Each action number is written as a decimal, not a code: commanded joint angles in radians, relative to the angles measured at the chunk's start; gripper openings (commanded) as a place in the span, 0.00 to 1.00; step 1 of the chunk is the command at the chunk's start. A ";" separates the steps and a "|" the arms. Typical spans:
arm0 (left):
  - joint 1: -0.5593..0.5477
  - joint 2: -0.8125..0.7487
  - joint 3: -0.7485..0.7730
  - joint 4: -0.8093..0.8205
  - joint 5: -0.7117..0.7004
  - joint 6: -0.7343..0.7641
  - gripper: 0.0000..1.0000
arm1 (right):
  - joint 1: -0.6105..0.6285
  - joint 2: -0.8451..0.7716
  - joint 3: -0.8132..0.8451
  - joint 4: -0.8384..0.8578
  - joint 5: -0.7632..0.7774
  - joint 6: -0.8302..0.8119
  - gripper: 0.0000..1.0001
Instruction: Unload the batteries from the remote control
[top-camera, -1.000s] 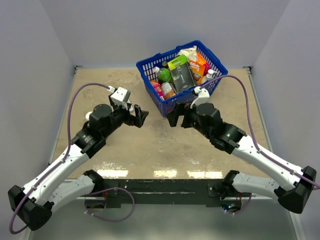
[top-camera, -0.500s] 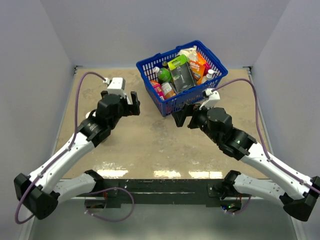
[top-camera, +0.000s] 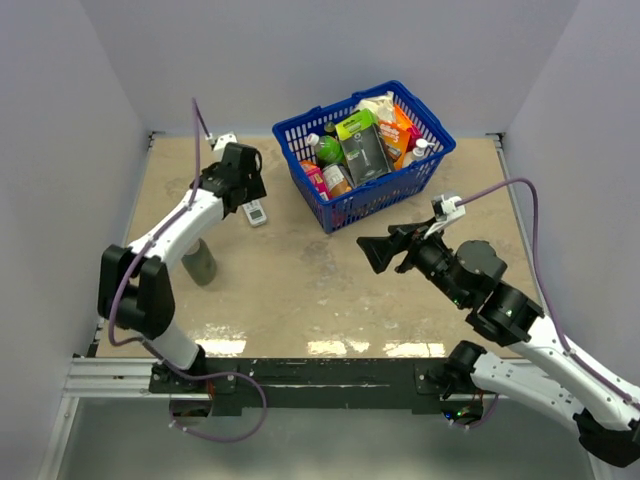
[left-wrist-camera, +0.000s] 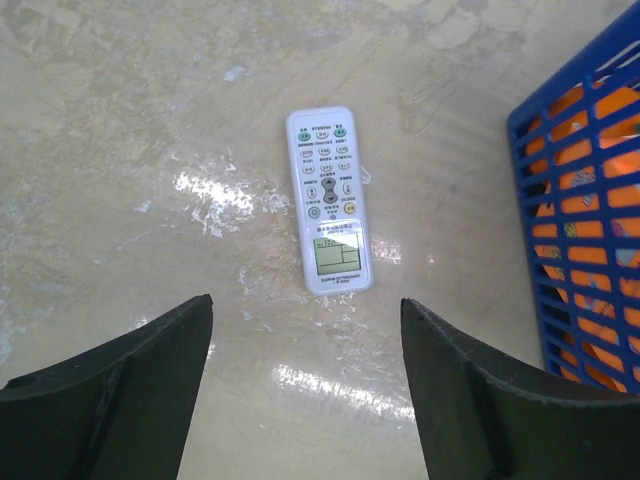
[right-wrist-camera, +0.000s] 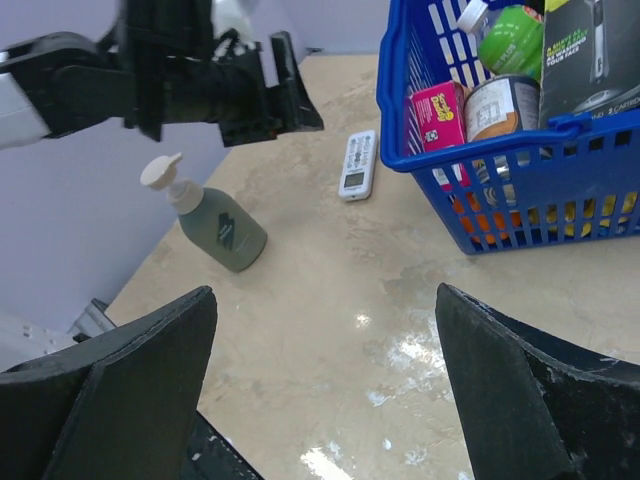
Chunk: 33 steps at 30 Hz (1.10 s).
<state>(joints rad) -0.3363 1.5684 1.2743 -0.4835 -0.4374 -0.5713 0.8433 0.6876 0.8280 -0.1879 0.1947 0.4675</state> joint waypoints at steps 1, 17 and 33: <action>-0.004 0.141 0.135 -0.033 -0.044 -0.035 0.76 | -0.001 -0.042 0.005 0.028 0.018 -0.058 0.93; -0.004 0.423 0.226 0.026 0.014 -0.001 0.74 | -0.001 -0.043 0.017 -0.005 -0.008 -0.052 0.91; 0.006 0.470 0.182 0.043 0.040 -0.001 0.68 | 0.000 -0.040 0.037 -0.035 0.025 -0.055 0.91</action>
<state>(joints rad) -0.3359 2.0529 1.4734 -0.4828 -0.4095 -0.5823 0.8433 0.6434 0.8280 -0.2253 0.1917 0.4255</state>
